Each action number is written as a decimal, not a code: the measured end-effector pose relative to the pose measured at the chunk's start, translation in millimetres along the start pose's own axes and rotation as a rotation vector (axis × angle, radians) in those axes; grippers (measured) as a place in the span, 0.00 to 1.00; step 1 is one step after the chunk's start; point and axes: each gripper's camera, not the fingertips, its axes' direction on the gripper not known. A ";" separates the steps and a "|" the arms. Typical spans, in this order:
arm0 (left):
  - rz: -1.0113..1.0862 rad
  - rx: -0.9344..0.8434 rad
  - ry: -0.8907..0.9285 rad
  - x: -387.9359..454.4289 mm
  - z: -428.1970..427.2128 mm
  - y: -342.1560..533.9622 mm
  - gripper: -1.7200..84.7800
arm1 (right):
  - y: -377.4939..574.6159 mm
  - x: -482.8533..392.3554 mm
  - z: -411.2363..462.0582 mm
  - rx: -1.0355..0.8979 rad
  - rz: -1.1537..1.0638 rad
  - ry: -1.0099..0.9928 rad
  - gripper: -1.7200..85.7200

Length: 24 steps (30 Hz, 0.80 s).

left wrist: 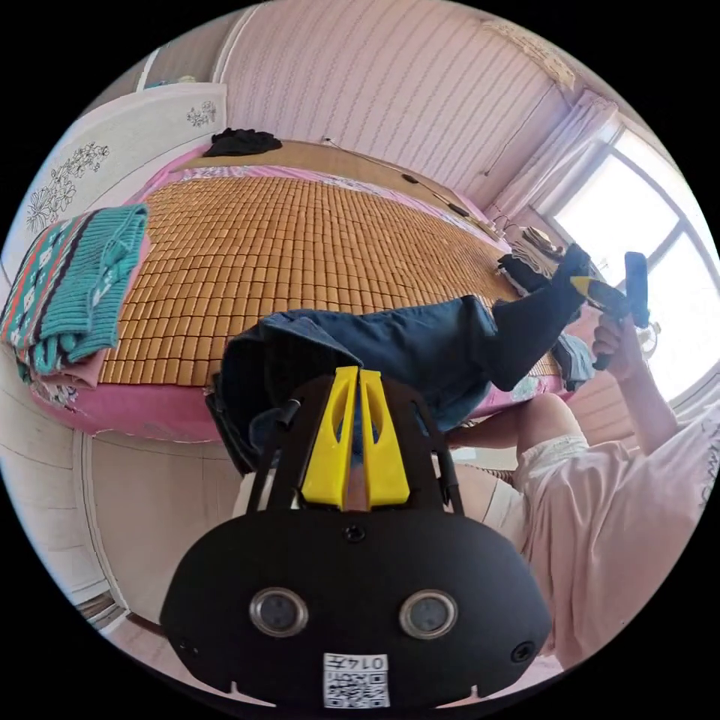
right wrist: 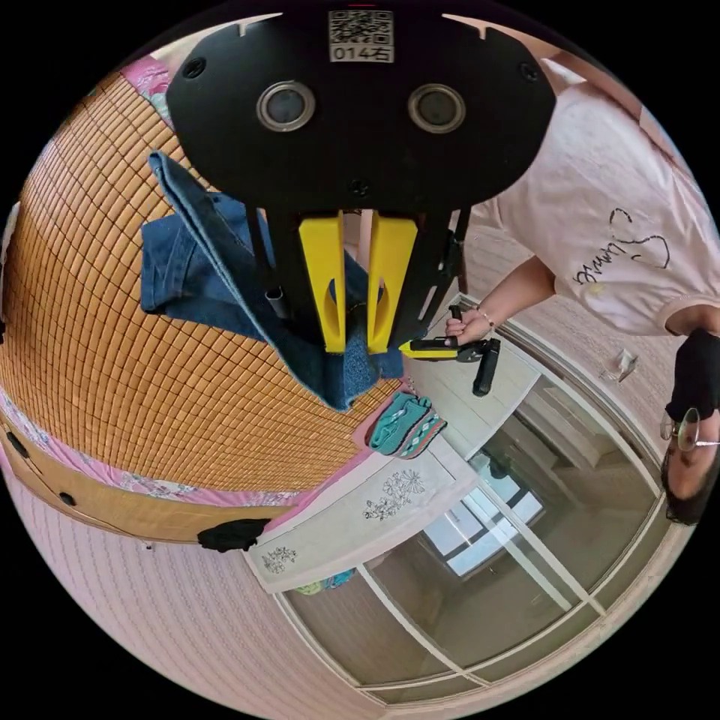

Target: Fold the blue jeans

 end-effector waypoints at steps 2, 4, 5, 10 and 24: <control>0.002 -0.011 0.054 17.3 10.6 4.4 0.01 | -10.3 -4.8 41.8 -0.057 0.007 -0.037 0.10; 0.010 -0.002 0.101 36.2 18.5 8.4 0.01 | -19.5 -10.9 79.5 -0.130 0.006 -0.026 0.14; 0.024 0.005 0.130 49.6 23.2 10.7 0.01 | -25.3 -14.4 101.7 -0.185 0.008 -0.031 0.17; 0.162 -0.038 0.073 96.0 46.5 21.7 0.01 | -34.8 -27.8 170.4 -0.404 -0.044 0.088 0.18; -0.127 0.118 -0.099 -19.9 -35.9 19.4 0.03 | -11.4 5.1 136.3 -0.359 0.104 0.237 0.13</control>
